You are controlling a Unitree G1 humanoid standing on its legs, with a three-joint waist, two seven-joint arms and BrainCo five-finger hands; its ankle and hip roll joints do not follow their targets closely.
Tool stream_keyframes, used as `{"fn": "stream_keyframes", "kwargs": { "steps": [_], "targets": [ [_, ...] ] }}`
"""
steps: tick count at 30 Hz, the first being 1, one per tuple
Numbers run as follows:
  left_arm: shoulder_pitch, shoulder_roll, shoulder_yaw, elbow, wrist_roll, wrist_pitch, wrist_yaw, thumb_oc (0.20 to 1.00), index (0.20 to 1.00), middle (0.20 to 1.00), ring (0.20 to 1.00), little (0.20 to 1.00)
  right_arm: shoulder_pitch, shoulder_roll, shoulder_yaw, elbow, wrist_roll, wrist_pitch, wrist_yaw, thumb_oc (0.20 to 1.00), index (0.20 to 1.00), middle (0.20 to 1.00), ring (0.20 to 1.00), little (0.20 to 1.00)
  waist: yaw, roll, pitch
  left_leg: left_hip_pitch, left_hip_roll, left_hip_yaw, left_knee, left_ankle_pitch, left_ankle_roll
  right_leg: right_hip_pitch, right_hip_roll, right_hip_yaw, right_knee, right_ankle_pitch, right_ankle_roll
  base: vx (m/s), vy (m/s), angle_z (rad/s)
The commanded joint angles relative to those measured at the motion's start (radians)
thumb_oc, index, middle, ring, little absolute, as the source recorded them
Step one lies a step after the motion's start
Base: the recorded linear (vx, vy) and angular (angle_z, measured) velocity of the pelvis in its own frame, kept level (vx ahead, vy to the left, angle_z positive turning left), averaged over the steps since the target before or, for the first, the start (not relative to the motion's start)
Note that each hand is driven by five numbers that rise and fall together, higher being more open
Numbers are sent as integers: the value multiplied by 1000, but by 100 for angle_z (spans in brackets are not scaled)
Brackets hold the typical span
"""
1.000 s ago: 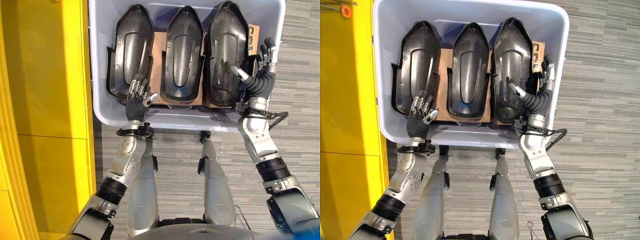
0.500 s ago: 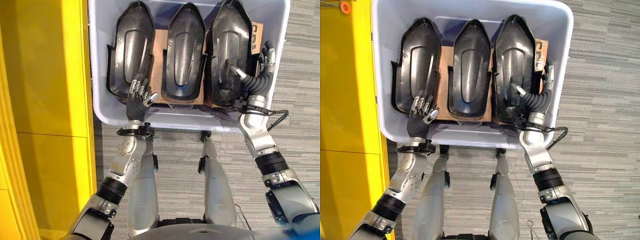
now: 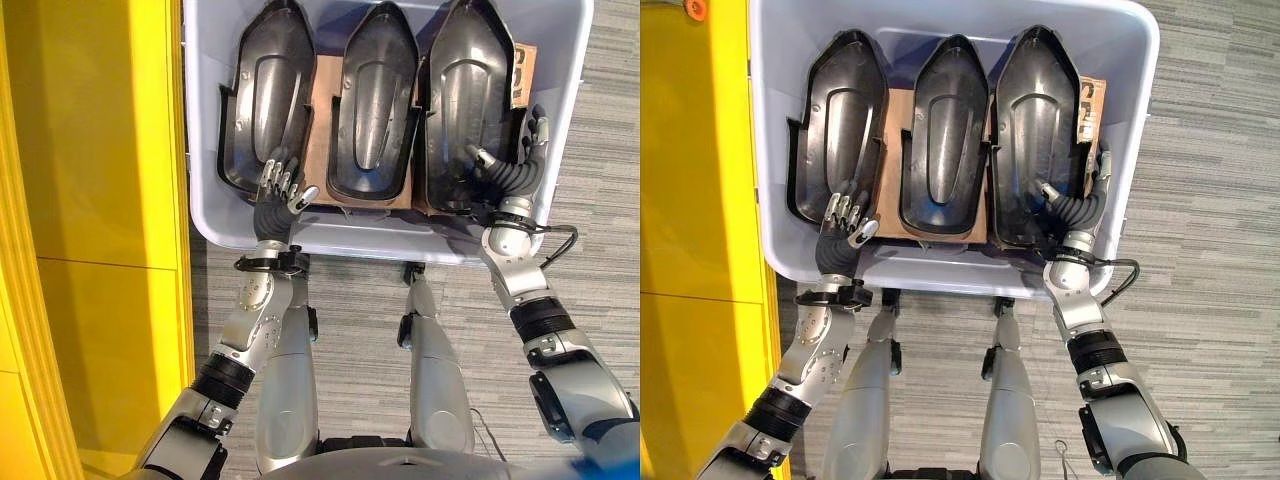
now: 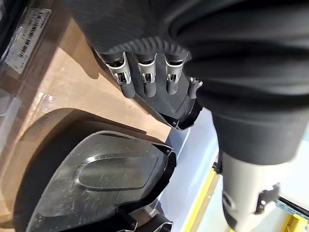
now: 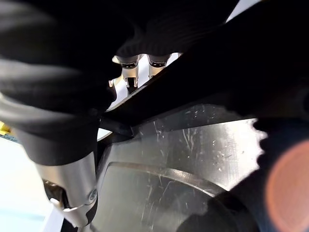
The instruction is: Move parts from the plastic box to the shelf.
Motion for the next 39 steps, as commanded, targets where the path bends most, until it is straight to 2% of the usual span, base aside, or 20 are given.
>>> {"fn": "stream_keyframes", "kwargs": {
  "steps": [1,10,21,23,31,39],
  "targets": [
    [-22,12,18,-22,4,-54,-21,1000,1000,1000,1000,1000,15,-46,-29,-56,-25,-34,-30,1000,1000,1000,1000,1000,-19,13,-11,-29,-48,1,60,-23,42,46,15,37,109,-62,14,0,0,0],
    [-22,13,16,-17,-1,-51,-19,1000,1000,1000,1000,1000,25,-26,-29,-8,5,-36,-32,1000,1000,1000,1000,1000,-22,15,-12,-36,-49,2,62,-24,44,35,16,38,113,-62,13,0,0,0],
    [-13,14,12,-26,-13,-55,-25,1000,1000,1000,1000,1000,-39,-33,21,96,0,-8,-16,1000,1000,1000,1000,1000,-6,19,-8,-49,-52,-6,65,-20,44,29,18,32,116,-63,10,0,0,0],
    [-15,16,12,-27,-16,-52,-26,1000,1000,1000,1000,1000,-72,-35,40,151,21,3,7,200,200,200,200,200,0,20,-7,-52,-52,-7,62,-18,44,24,18,29,117,-61,11,0,0,0],
    [-2,20,10,-39,-25,-48,-46,1000,1000,1000,1000,1000,-103,-61,73,192,0,28,28,200,200,200,200,200,5,19,0,-54,-51,-9,65,-16,43,21,19,25,126,-62,9,0,0,0],
    [-6,17,8,-25,-26,-46,-45,1000,1000,1000,1000,1000,-39,-68,44,142,-29,33,7,200,200,200,200,200,-5,13,-9,-22,-45,-7,52,-11,41,42,20,21,128,-66,9,0,0,0]
  ]
}}
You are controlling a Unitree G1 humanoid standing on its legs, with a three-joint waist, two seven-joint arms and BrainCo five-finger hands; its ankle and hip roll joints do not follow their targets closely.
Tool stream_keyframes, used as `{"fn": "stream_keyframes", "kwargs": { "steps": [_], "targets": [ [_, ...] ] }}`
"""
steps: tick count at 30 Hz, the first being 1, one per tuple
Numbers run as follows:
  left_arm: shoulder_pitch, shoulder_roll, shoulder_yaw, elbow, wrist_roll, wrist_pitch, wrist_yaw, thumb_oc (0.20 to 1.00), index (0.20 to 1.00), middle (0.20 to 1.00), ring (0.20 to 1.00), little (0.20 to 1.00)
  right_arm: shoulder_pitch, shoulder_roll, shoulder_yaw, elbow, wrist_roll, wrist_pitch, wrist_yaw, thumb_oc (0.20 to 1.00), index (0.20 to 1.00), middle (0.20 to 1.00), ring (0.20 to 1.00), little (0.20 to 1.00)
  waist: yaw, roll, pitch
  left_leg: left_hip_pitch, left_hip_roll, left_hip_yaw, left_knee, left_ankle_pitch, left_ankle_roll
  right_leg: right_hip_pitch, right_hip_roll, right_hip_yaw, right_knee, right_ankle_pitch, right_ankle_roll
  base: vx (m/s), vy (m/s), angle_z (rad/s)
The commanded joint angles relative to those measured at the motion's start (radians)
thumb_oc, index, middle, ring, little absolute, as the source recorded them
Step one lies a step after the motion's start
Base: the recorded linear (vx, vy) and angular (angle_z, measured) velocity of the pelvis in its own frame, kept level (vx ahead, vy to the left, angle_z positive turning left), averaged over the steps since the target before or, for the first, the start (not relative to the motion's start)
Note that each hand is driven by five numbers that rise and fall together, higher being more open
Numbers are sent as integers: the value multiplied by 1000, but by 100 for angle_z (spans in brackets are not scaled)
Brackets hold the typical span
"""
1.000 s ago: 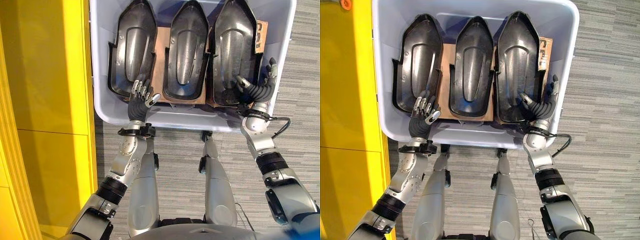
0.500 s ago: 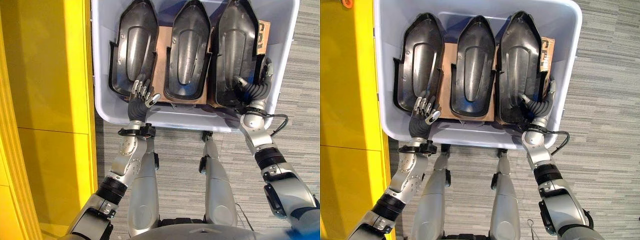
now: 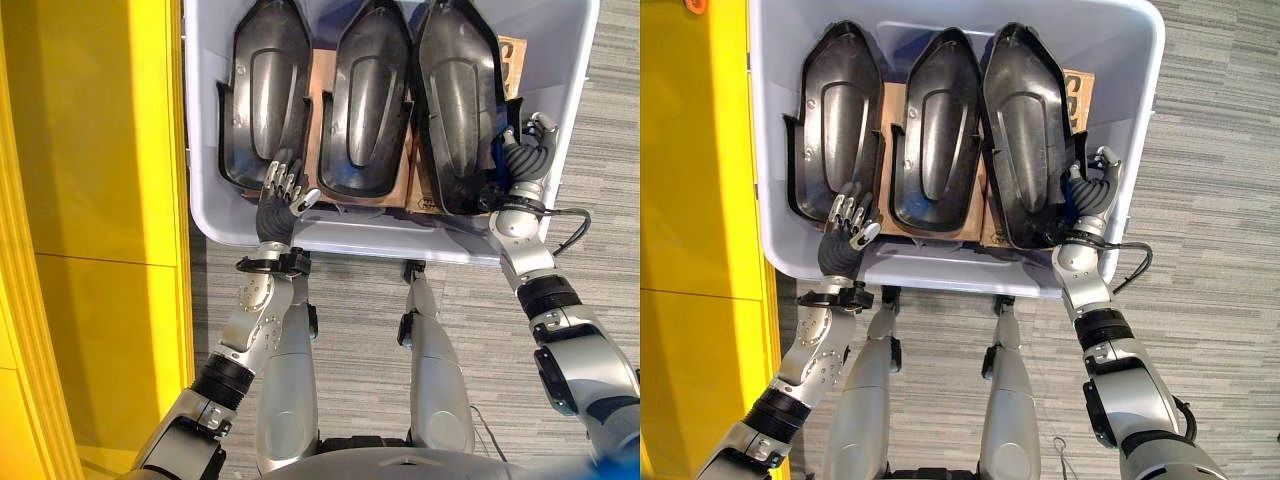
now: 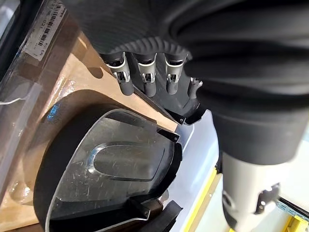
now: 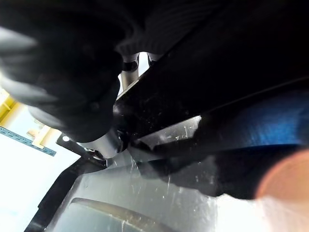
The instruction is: Move parts from the plastic box to the shelf.
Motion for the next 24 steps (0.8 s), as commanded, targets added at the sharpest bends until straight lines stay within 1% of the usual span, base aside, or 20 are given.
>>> {"fn": "stream_keyframes", "kwargs": {
  "steps": [1,4,8,12,17,18,20,23,24],
  "targets": [
    [-9,16,17,-25,4,-45,-21,1000,1000,1000,1000,1000,79,-20,18,-21,-30,0,14,200,200,200,200,200,-5,12,-8,-7,-45,-2,34,-11,41,44,20,25,127,-70,11,0,0,0],
    [-7,19,16,-20,2,-43,-26,1000,1000,1000,1000,1000,108,-31,1,-41,-35,-2,7,200,200,200,200,200,-8,9,-14,13,-41,-2,25,-8,39,60,21,25,125,-70,11,0,0,0],
    [9,25,21,-7,1,-39,-33,1000,1000,1000,1000,1000,180,-46,-59,-154,-46,-22,-11,200,200,200,200,200,-17,-1,-37,63,-34,0,12,-4,35,102,23,20,125,-71,12,0,0,0],
    [20,29,16,-2,-5,-35,-44,1000,1000,1000,1000,1000,198,-43,-71,-182,-48,-26,-14,200,200,200,200,200,-19,-2,-51,97,-28,0,0,-1,33,129,22,17,119,-70,13,0,0,0],
    [49,36,20,-6,-11,-25,-65,1000,1000,1000,1000,1000,230,-45,-101,-303,-74,-38,-8,200,200,200,200,200,-24,-7,-86,158,-22,2,-22,9,29,183,20,13,105,-65,13,9,-3,-1],
    [49,36,20,-6,-11,-25,-65,1000,1000,1000,1000,1000,230,-45,-101,-303,-74,-38,-8,200,200,200,200,200,-24,-7,-86,158,-22,2,-22,9,29,183,20,13,105,-65,13,73,-12,0],
    [110,46,53,-14,-25,-12,-99,1000,1000,1000,1000,1000,304,-36,-149,-497,-115,-63,15,200,200,200,200,200,-27,-14,-138,246,-1,5,-46,10,23,254,21,7,97,-78,12,123,-19,-4],
    [145,50,77,-26,-31,-9,-116,1000,1000,1000,1000,1000,362,-31,-173,-596,-125,-82,46,200,200,200,200,200,-28,-16,-163,292,7,6,-57,9,22,291,24,3,94,-86,11,77,-7,2],
    [163,54,89,-30,-33,-7,-124,1000,1000,1000,1000,1000,391,-29,-181,-637,-115,-95,71,200,200,200,200,200,-29,-15,-178,319,10,9,-68,10,21,311,26,2,90,-89,11,77,11,1]
  ]
}}
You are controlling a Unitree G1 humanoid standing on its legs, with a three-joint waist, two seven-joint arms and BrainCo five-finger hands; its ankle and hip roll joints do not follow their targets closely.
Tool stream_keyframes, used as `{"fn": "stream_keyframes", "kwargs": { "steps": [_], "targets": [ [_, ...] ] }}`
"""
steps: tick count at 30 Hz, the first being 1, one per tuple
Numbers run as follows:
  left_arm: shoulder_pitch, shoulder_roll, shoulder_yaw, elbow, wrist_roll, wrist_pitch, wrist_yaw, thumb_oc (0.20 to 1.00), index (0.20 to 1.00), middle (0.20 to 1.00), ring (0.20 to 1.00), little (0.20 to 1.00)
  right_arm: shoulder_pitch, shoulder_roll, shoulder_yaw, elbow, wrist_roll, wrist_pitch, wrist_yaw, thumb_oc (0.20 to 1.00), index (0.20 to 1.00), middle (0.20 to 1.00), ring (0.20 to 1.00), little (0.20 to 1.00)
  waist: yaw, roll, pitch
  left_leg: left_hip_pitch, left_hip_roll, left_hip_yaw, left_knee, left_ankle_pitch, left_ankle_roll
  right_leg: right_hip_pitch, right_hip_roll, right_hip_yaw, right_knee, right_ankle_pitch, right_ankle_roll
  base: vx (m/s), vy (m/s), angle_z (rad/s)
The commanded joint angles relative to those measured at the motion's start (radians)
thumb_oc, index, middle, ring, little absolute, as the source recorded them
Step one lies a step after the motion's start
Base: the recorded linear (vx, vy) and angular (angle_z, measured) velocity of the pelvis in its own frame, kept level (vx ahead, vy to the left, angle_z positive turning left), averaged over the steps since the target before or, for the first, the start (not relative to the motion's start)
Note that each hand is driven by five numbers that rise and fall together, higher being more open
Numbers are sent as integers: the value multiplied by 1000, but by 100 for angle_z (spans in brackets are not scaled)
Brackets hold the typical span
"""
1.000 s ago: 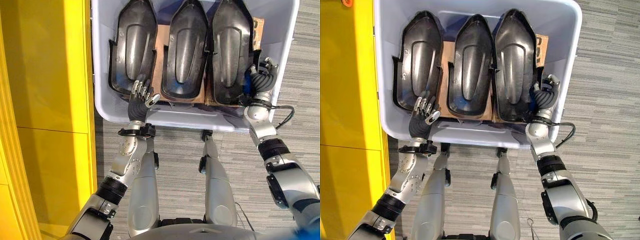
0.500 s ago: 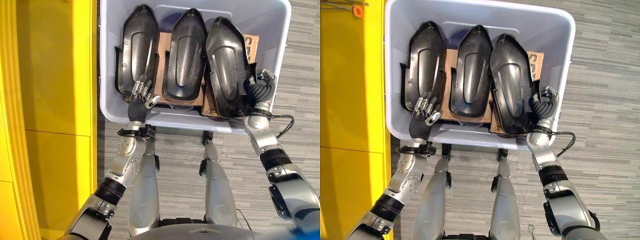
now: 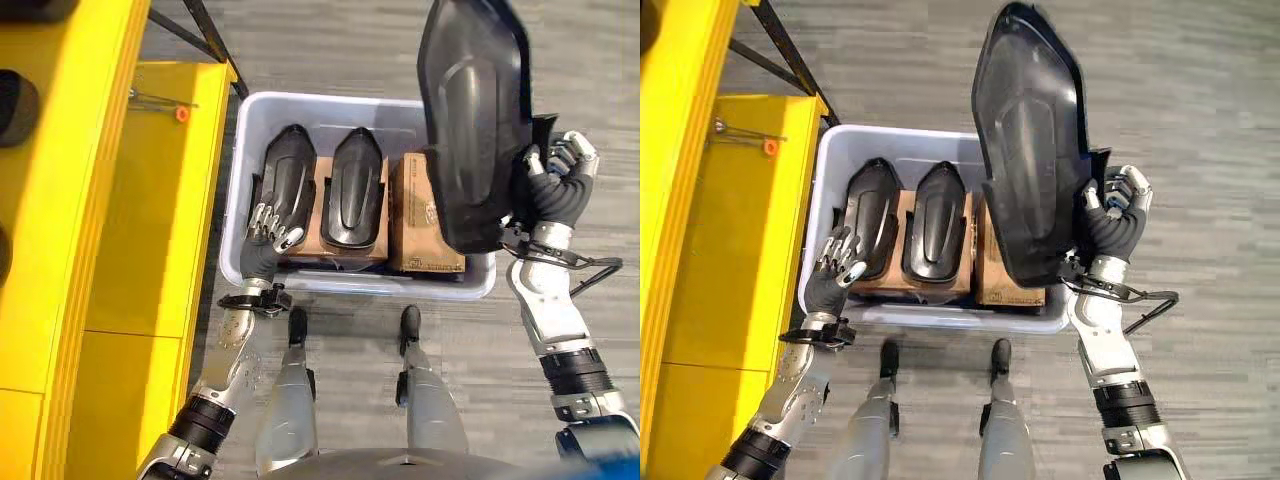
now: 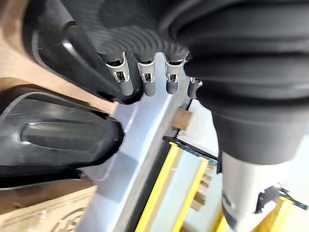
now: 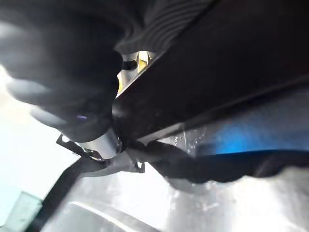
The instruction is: Move parts from the plastic box to the shelf.
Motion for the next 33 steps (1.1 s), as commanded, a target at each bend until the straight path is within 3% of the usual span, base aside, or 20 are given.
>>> {"fn": "stream_keyframes", "kwargs": {
  "steps": [1,8,12,14,17,18,19,20,21,25,27,29,30,31,32,33],
  "targets": [
    [-39,17,43,-7,-20,-26,-44,1000,1000,1000,1000,1000,10,-28,-50,-28,11,-89,60,200,200,200,200,200,-4,-12,-28,25,5,6,-1,9,21,48,25,3,87,-60,10,62,9,-1],
    [27,16,102,-13,-37,-18,-58,1000,1000,1000,1000,1000,108,19,-19,-60,177,-119,195,200,200,200,200,200,0,-3,-92,123,28,16,-39,21,13,114,42,-1,98,-89,8,45,-13,-4],
    [82,12,139,-36,-39,-7,-75,1000,1000,1000,1000,1000,173,27,5,-68,215,-100,269,200,200,200,200,200,1,13,-114,181,54,14,-34,14,12,144,62,-3,189,-158,-7,55,-70,1],
    [131,-3,186,-28,-34,0,-85,1000,1000,1000,1000,1000,191,26,10,-93,248,-97,323,200,200,200,200,200,15,30,-147,223,96,-10,-18,25,-1,181,102,-31,258,-227,-33,57,-237,24],
    [156,-11,199,-29,-39,6,-91,1000,1000,1000,1000,1000,183,17,16,-105,252,-97,334,200,200,200,200,200,25,38,-158,235,119,-23,-20,41,-9,203,126,-46,263,-246,-48,-15,-207,24],
    [195,-29,201,-37,-62,9,-102,1000,1000,1000,1000,1000,124,6,35,-97,258,-105,326,200,200,200,200,200,61,52,-155,217,151,-67,-20,117,-29,224,168,-77,246,-261,-82,-93,-327,17],
    [195,-30,202,-38,-62,9,-102,1000,1000,1000,1000,1000,122,6,36,-96,258,-105,325,200,200,200,200,200,59,53,-155,216,152,-70,-22,119,-30,224,169,-80,245,-260,-83,-141,-308,26],
    [198,-31,196,-39,-62,10,-101,1000,1000,1000,1000,1000,94,4,43,-97,258,-107,317,200,200,200,200,200,76,61,-153,204,157,-87,-38,158,-41,225,175,-93,235,-262,-89,-188,-98,54],
    [180,-38,176,-33,-69,10,-96,1000,1000,1000,1000,1000,27,-10,54,-87,251,-109,285,200,200,200,200,200,99,77,-141,154,152,-103,-55,244,-58,214,167,-148,216,-255,-97,-226,-117,80],
    [132,-49,157,-10,-67,3,-97,1000,1000,1000,1000,1000,-25,-33,55,-74,206,-106,244,200,200,200,200,200,78,52,-133,154,121,-30,148,147,-26,173,93,-218,200,-211,-105,-238,-54,140],
    [121,-58,151,-7,-70,5,-96,1000,1000,1000,1000,1000,-4,-26,44,-75,203,-106,235,200,200,200,200,200,57,62,-149,214,151,30,165,118,-23,167,75,-262,202,-213,-111,-123,21,89],
    [88,-78,142,0,-72,7,-82,1000,1000,1000,1000,1000,48,-16,14,-92,207,-100,224,200,200,200,200,200,8,82,-173,317,202,99,177,117,-35,157,37,-346,239,-218,-112,-85,98,167],
    [83,-82,139,-1,-70,6,-79,1000,1000,1000,1000,1000,65,-13,5,-95,207,-96,226,200,200,200,200,200,0,88,-174,336,198,99,169,105,-38,154,26,-361,256,-217,-109,-9,222,200],
    [85,-85,138,-15,-60,13,-77,1000,1000,1000,1000,1000,104,-8,-21,-100,209,-90,223,200,200,200,200,200,-15,117,-186,390,170,99,67,3,-31,133,-1,-366,318,-224,-77,47,321,211],
    [96,-89,135,-14,-60,20,-83,1000,1000,1000,1000,1000,136,3,-52,-108,208,-90,211,200,200,200,200,200,-19,122,-187,391,165,137,21,-30,-28,131,-43,-385,346,-209,-60,114,533,210],
    [119,-70,161,-10,-43,27,-89,1000,1000,1000,1000,1000,191,26,-80,-112,201,-73,219,200,200,200,200,200,2,110,-183,398,121,140,-4,-89,-11,156,-112,-413,360,-168,-22,71,406,149]
  ]
}}
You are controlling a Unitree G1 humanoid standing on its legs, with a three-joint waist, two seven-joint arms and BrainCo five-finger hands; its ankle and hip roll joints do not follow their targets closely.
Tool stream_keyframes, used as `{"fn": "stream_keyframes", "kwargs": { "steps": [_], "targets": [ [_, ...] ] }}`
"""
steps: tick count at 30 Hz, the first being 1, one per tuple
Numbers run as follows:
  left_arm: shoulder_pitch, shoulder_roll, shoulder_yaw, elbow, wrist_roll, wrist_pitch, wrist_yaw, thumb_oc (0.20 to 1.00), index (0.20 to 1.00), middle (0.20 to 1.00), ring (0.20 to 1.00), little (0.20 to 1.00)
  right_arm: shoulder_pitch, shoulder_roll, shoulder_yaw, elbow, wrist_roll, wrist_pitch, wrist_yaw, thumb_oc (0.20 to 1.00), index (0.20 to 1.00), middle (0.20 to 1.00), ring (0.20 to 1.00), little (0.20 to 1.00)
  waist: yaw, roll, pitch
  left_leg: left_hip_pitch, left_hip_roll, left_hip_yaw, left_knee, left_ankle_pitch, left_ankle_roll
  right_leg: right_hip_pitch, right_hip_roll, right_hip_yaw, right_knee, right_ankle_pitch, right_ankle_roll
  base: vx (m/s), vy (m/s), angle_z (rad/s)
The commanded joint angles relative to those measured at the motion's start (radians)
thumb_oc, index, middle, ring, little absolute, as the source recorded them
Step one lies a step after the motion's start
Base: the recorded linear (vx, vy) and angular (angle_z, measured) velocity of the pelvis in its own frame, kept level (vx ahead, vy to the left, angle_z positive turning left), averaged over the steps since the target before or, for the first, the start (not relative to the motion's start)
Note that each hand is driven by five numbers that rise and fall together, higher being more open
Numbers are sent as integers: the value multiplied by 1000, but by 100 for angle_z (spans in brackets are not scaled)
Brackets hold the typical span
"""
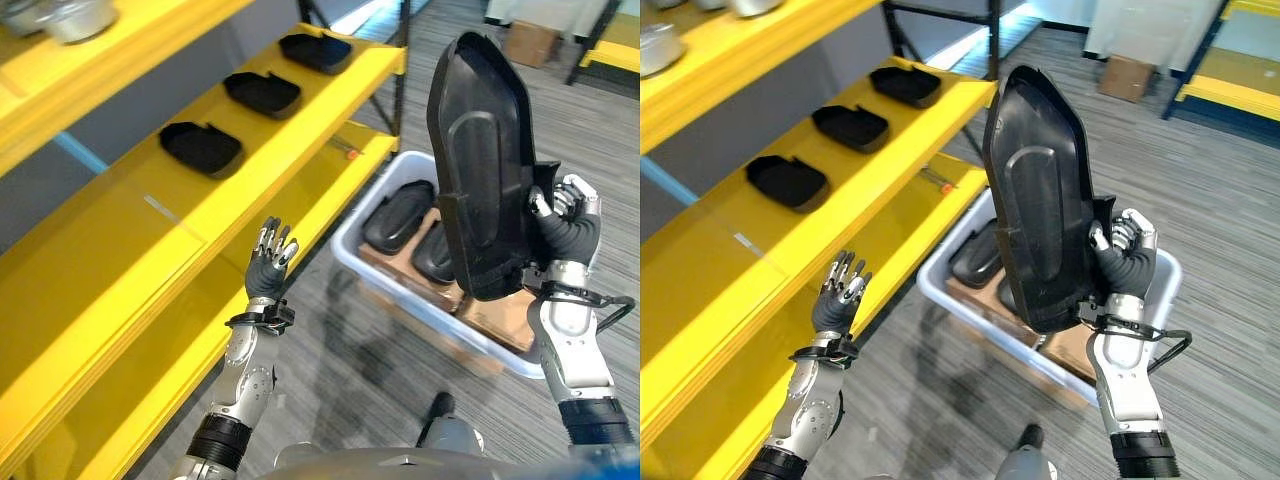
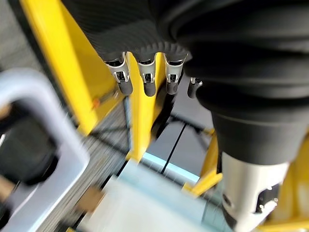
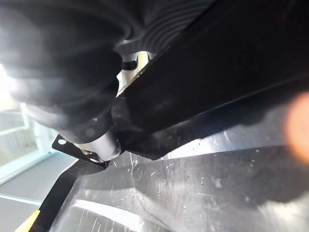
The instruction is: Move parts from the plastic box to the shelf.
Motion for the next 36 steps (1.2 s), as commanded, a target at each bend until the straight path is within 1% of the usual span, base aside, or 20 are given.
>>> {"fn": "stream_keyframes", "kwargs": {
  "steps": [1,3,5,9,14,15,17,20,21,22,23,24,25,26,27,28,29,30,35,36],
  "targets": [
    [32,81,101,-69,24,-25,-11,1000,1000,1000,1000,1000,-85,19,44,-50,4,-46,-1,200,200,200,200,200,30,-77,-8,-24,36,-75,123,-43,34,-38,35,22,59,-76,112,62,280,108],
    [50,87,121,-75,36,-23,-13,1000,1000,1000,1000,1000,-71,21,36,-51,-3,-38,12,200,200,200,200,200,38,-89,-7,-32,11,-84,126,-60,45,-26,14,14,49,-50,128,29,123,47],
    [87,89,168,-95,47,-20,-12,1000,1000,1000,1000,1000,-48,37,20,-35,-5,-25,20,200,200,200,200,200,72,-119,-10,-57,-50,-116,114,-79,70,11,-30,-15,-1,7,166,24,225,27],
    [105,89,184,-103,57,-18,-13,1000,1000,1000,1000,1000,-40,46,28,-27,-7,-16,34,200,200,200,200,200,87,-138,-15,-72,-76,-139,111,-82,78,33,-43,-30,-39,40,183,7,103,23],
    [126,94,221,-126,71,-21,-7,1000,1000,1000,1000,1000,-44,57,48,-25,-1,-4,59,200,200,200,200,200,128,-175,-14,-116,-151,-192,147,-115,113,70,-89,-57,-91,107,220,8,133,27],
    [126,95,221,-126,71,-21,-7,1000,1000,1000,1000,1000,-44,57,48,-25,-2,-4,59,200,200,200,200,200,127,-176,-14,-117,-152,-193,149,-116,114,70,-90,-58,-92,108,221,17,149,29],
    [132,100,237,-137,79,-21,-8,1000,1000,1000,1000,1000,-43,60,52,-20,-4,4,66,200,200,200,200,200,144,-186,-8,-140,-192,-213,190,-137,129,80,-118,-43,-96,140,237,28,201,31],
    [135,110,248,-132,92,-19,-9,1000,1000,1000,1000,1000,-29,63,38,-19,-13,13,70,200,200,200,200,200,142,-194,-7,-152,-231,-235,206,-144,150,78,-139,5,-86,165,240,17,233,39],
    [130,117,248,-132,110,-19,-9,1000,1000,1000,1000,1000,-23,66,28,-10,-20,18,67,200,200,200,200,200,136,-192,-9,-158,-259,-247,198,-123,167,61,-157,32,-54,182,217,-20,219,59],
    [130,117,248,-132,110,-19,-9,1000,1000,1000,1000,1000,-23,66,28,-9,-20,18,67,200,200,200,200,200,137,-193,-10,-158,-259,-246,198,-123,168,57,-159,35,-50,181,217,-16,196,72],
    [120,123,248,-125,120,-22,-6,1000,1000,1000,1000,1000,-22,66,22,-5,-23,22,67,200,200,200,200,200,120,-190,-8,-153,-262,-263,194,-120,169,39,-126,119,-50,170,203,68,178,60],
    [103,137,246,-116,127,-28,-8,1000,1000,1000,1000,1000,-1,53,1,-7,-18,19,80,200,200,200,200,200,65,-185,-5,-144,-274,-321,177,-100,182,-13,14,383,-37,99,170,88,197,88],
    [103,136,248,-113,132,-27,-7,1000,1000,1000,1000,1000,12,51,-4,-9,-18,15,86,200,200,200,200,200,61,-183,-8,-137,-272,-324,167,-95,184,-37,56,441,-19,68,159,113,170,78],
    [100,135,249,-106,138,-28,-8,1000,1000,1000,1000,1000,24,52,-9,-5,-18,11,93,200,200,200,200,200,48,-183,-9,-131,-274,-334,160,-92,186,-48,89,478,-22,50,150,86,23,57],
    [103,133,253,-113,145,-30,-8,1000,1000,1000,1000,1000,31,51,-13,-9,-19,12,98,200,200,200,200,200,42,-185,-8,-125,-276,-340,155,-94,186,-58,96,489,-43,60,152,130,-51,18],
    [98,133,259,-115,144,-32,-3,1000,1000,1000,1000,1000,27,52,-18,-5,-14,7,102,200,200,200,200,200,26,-186,0,-119,-274,-351,157,-99,185,-99,110,525,-80,83,156,91,-67,15],
    [98,133,259,-115,144,-32,-3,1000,1000,1000,1000,1000,27,52,-18,-4,-14,7,102,200,200,200,200,200,26,-185,0,-119,-274,-351,157,-99,185,-99,111,525,-81,83,155,188,-137,30],
    [89,127,252,-117,134,-33,1,1000,1000,1000,1000,1000,11,50,-23,-1,-9,3,97,200,200,200,200,200,9,-192,15,-97,-272,-380,163,-114,181,-153,120,578,-132,117,169,126,-83,29],
    [86,115,229,-99,128,-31,-3,1000,1000,1000,1000,1000,6,44,-29,5,2,-2,96,200,200,200,200,200,8,-208,7,-56,-260,-397,154,-134,168,-124,131,581,-158,105,176,150,-146,55],
    [89,105,225,-95,118,-37,0,1000,1000,1000,1000,1000,-1,35,-37,5,5,-4,89,200,200,200,200,200,15,-216,-14,-41,-237,-391,150,-140,153,-102,138,563,-150,104,178,159,-213,56]
  ]
}}
